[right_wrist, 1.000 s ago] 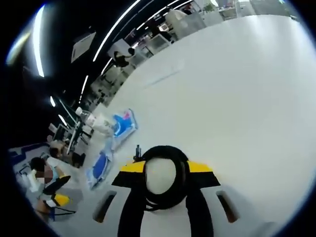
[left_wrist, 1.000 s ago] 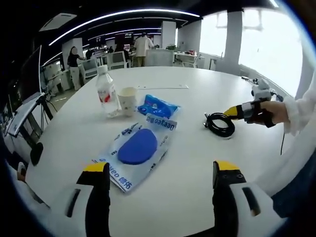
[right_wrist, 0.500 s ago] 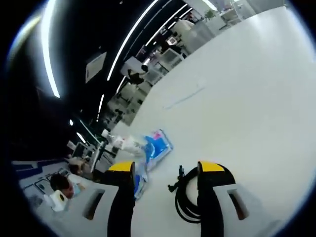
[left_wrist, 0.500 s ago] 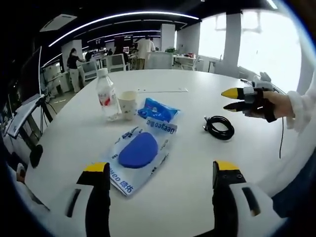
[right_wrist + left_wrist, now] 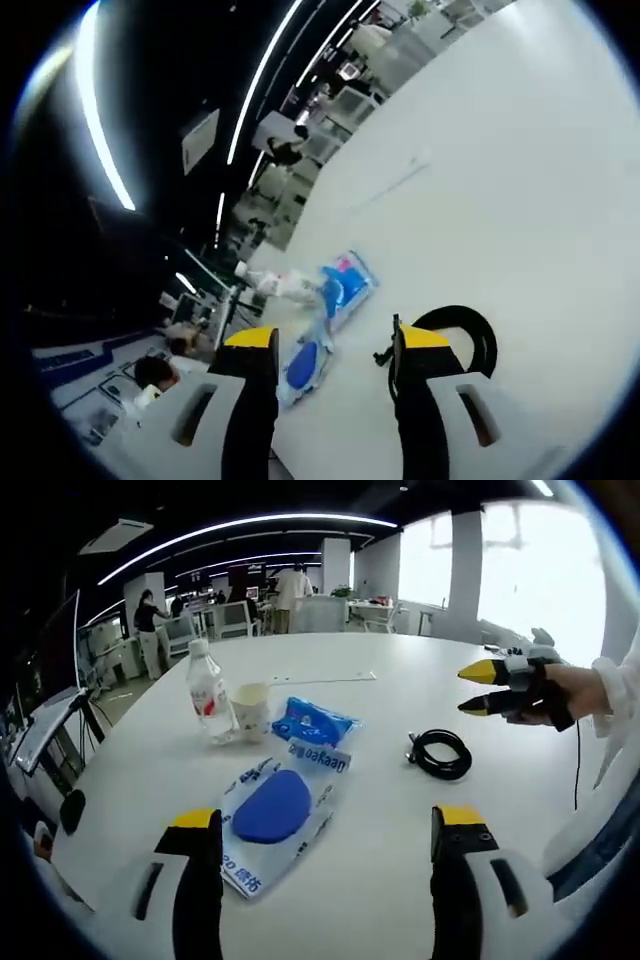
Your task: Arrange the tabletop items into an orderly group along one side of the table until the central work area is clear of visible clutter.
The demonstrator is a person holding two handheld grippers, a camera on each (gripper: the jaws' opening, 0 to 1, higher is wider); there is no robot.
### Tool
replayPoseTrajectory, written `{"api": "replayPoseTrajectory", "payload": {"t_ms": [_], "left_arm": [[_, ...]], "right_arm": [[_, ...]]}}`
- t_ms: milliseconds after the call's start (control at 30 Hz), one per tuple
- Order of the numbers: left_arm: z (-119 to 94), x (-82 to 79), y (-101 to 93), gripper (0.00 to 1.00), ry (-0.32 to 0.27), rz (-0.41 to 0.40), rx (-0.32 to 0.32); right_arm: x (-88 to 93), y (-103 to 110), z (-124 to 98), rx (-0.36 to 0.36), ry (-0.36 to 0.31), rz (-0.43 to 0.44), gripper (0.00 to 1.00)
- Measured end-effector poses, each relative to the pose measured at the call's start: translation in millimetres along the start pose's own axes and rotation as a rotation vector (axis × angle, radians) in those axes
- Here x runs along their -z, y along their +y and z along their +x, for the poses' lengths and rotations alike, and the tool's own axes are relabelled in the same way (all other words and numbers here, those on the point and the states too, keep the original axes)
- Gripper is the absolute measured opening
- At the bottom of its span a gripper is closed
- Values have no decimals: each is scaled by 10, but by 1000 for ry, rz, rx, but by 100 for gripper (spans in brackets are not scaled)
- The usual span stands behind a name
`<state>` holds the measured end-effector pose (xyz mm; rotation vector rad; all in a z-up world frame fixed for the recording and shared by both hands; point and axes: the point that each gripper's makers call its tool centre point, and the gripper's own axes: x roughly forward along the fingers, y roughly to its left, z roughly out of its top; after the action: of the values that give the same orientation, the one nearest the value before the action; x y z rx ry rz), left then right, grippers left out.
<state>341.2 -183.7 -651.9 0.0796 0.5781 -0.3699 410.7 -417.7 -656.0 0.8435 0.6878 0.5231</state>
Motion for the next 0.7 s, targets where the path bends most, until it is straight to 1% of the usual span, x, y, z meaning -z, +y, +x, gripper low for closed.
{"api": "replayPoseTrajectory", "payload": {"t_ms": [33,100,200,267,333,400,467,533,600,700], "left_arm": [[18,-43,-33,88,-4,4,11],[60,-71,-68,88,-2,10,32],[101,-117,-130,88,5,61,65],[96,-137,-147,87,15,75,70],[69,-196,-182,87,4,86,72],[59,-225,-176,87,-9,82,81],[64,-260,-181,87,-21,96,90],[102,-220,-143,88,0,101,94],[113,-186,-120,88,24,67,107],[89,-217,-79,88,-1,67,108]], "right_arm": [[7,-27,-34,3,-1,2,44],[31,-68,-142,14,-21,19,44],[37,-53,-297,11,-65,47,44],[28,-35,-383,11,-92,79,44],[15,-2,-438,7,-99,75,44],[-32,-3,-485,20,-119,56,44],[-113,24,-546,21,-161,62,45],[-150,51,-610,27,-182,56,45],[-133,15,-641,60,-180,26,46],[-45,-8,-650,83,-154,7,47]]}}
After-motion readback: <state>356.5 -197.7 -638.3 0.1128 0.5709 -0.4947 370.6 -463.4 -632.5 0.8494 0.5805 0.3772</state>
